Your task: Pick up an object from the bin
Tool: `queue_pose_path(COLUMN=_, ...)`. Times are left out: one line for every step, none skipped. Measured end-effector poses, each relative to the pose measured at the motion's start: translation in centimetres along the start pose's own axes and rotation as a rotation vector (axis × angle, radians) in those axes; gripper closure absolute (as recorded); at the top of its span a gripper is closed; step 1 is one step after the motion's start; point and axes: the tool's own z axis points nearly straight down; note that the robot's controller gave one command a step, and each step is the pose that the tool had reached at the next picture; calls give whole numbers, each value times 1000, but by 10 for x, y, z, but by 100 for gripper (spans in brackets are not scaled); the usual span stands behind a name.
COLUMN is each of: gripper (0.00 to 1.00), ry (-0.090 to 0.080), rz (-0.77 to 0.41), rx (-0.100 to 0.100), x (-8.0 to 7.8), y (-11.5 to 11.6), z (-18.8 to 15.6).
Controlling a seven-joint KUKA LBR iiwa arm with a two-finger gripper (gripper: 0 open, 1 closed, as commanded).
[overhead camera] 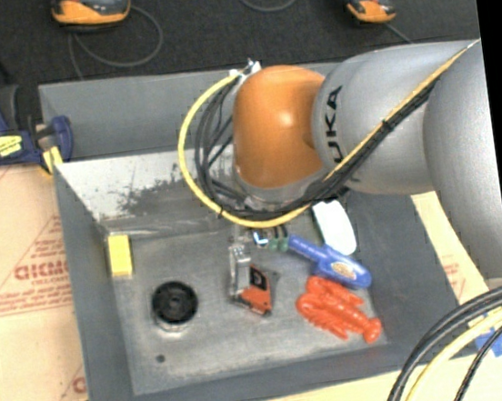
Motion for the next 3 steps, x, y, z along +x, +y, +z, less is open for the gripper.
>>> queue_pose_path(gripper=0, ry=-7, rz=2, rx=-1, x=-1, y=0, z=-5)
queue_pose_path(gripper=0, ry=-15, rz=68, rx=-1, x=-2, y=7, z=24)
queue_pose_path(gripper=0, ry=0, rz=139, rx=3, x=-7, y=28, z=68)
